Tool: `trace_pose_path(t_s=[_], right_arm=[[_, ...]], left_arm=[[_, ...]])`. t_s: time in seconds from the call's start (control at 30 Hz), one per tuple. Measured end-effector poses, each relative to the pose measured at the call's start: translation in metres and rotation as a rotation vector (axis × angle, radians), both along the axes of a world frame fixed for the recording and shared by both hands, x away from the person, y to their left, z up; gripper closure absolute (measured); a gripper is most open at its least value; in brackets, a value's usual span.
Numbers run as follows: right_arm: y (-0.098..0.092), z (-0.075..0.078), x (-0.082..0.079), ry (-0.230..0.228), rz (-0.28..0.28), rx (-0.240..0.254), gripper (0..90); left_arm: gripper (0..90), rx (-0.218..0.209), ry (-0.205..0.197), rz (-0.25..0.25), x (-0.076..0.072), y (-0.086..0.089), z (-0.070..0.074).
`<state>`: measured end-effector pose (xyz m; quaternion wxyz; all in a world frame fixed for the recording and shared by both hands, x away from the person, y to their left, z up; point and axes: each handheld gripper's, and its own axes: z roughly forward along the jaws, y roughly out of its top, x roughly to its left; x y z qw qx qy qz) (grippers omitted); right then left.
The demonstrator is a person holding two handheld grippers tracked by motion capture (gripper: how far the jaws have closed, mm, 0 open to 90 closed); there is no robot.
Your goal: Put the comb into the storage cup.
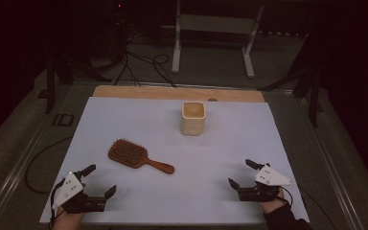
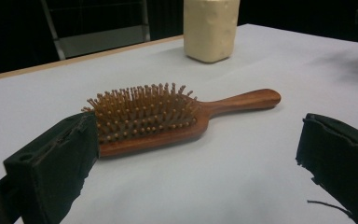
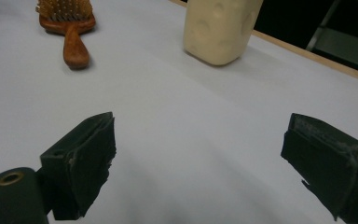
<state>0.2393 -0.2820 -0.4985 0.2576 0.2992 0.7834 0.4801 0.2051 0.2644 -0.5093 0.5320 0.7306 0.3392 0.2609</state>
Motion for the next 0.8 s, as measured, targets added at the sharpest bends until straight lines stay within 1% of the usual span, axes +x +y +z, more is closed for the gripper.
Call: trace_pose_path(t_s=[0.07, 0.13, 0.2, 0.27, 0.3, 0.37, 0.43, 0.53, 0.57, 0.63, 0.67, 0.73, 0.8], right_arm=[[0.000, 0.000, -0.001, -0.003, 0.002, -0.003, 9.3], [0.000, 0.000, -0.002, -0.003, 0.001, -0.003, 9.3], [0.000, 0.001, -0.002, -0.006, -0.002, 0.001, 9.3], [0.000, 0.001, -0.003, -0.009, -0.001, -0.007, 9.3], [0.001, 0.001, -0.003, -0.005, -0.003, 0.000, 9.3], [0.001, 0.001, -0.003, -0.005, -0.002, 0.003, 9.3], [0.001, 0.001, -0.003, -0.005, -0.002, 0.001, 9.3], [0.001, 0.003, -0.004, -0.014, -0.012, 0.010, 9.3], [0.001, 0.004, -0.005, -0.018, -0.012, 0.013, 9.3], [0.002, 0.004, -0.006, -0.033, -0.015, 0.000, 9.3], [0.002, 0.004, -0.006, -0.036, -0.014, 0.004, 9.3], [0.004, 0.004, -0.006, -0.037, -0.010, 0.000, 9.3], [0.004, 0.004, -0.006, -0.039, -0.004, 0.000, 9.3]], left_arm=[[0.0, -0.005, -0.003, 0.001, 0.000, 0.000, 0.001], [0.0, 0.002, -0.004, 0.009, 0.000, 0.000, 0.001], [0.0, 0.001, 0.006, 0.009, 0.001, 0.001, 0.002], [0.0, -0.005, 0.008, 0.006, 0.001, 0.001, 0.003], [0.0, -0.008, 0.013, 0.003, 0.002, 0.001, 0.003], [0.0, -0.007, 0.020, 0.001, 0.002, 0.000, 0.004], [0.0, 0.004, 0.023, -0.003, 0.002, -0.001, 0.007], [0.0, -0.005, 0.029, -0.006, 0.002, -0.001, 0.013], [0.0, -0.011, 0.025, -0.012, 0.002, -0.001, 0.016], [0.0, -0.019, 0.022, -0.014, 0.003, -0.001, 0.022], [0.0, -0.020, 0.019, -0.016, 0.003, -0.002, 0.025], [0.0, -0.013, 0.025, -0.022, 0.004, -0.004, 0.032], [0.0, -0.005, 0.018, -0.031, 0.005, -0.007, 0.038]])
